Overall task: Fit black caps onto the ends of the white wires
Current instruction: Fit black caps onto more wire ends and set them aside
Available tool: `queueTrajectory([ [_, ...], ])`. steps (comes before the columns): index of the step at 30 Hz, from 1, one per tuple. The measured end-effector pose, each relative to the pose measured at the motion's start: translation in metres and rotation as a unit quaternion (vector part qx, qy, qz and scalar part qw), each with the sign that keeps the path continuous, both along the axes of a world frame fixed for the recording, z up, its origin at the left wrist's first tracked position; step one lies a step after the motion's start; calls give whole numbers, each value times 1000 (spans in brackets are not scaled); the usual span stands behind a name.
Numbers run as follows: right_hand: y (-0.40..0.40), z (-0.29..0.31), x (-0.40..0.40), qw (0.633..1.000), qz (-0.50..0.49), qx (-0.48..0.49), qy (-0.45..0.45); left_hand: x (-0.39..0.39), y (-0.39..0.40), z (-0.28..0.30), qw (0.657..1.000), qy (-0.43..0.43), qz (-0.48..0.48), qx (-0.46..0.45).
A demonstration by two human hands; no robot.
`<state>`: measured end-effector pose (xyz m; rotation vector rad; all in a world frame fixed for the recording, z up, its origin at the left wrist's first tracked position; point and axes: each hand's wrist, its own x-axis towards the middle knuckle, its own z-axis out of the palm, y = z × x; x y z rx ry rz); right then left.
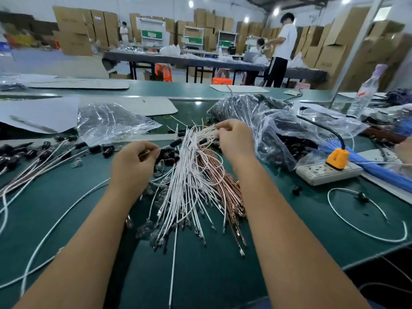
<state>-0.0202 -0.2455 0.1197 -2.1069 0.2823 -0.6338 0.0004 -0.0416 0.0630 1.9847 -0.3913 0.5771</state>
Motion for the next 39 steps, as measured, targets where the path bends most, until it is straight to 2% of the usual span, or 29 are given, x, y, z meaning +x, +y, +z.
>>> queueTrajectory([
  [3, -32, -13, -7, 990, -50, -79, 104, -3, -5, 2, 999, -9, -2, 40],
  [7, -35, -25, -11, 967, -26, -146, 209, -8, -7, 3, 998, -14, -5, 56],
  [10, -26, -27, -6, 963, -3, -145, 226, -11, -6, 5, 998, -20, -27, 52],
  [13, -16, -26, -2, 963, 23, -137, 232, -10, -5, 6, 996, -41, -4, 74],
  [17, -14, -28, 0, 957, 7, -139, 253, -9, -4, 6, 996, -44, 10, 78],
  [21, -7, -30, -1, 952, -42, -182, 242, -9, -3, 6, 993, -55, 21, 103],
  [23, -8, -33, -1, 957, -58, -172, 227, -9, -3, 5, 993, -45, 32, 106],
  [29, -19, -33, -4, 983, -106, -27, 147, -8, -4, 7, 994, 20, 17, 107],
  [31, -22, -30, -5, 986, -115, -7, 123, -8, -4, 7, 995, 25, 2, 96],
  [35, -26, -16, -8, 986, -137, -66, 66, -8, -4, 7, 997, 22, -9, 71],
  [37, -25, -4, -12, 975, -159, -150, 25, -9, -4, 8, 998, 23, -10, 63],
  [39, -21, 10, -14, 947, -186, -261, -17, -9, -4, 7, 997, 20, -7, 68],
])
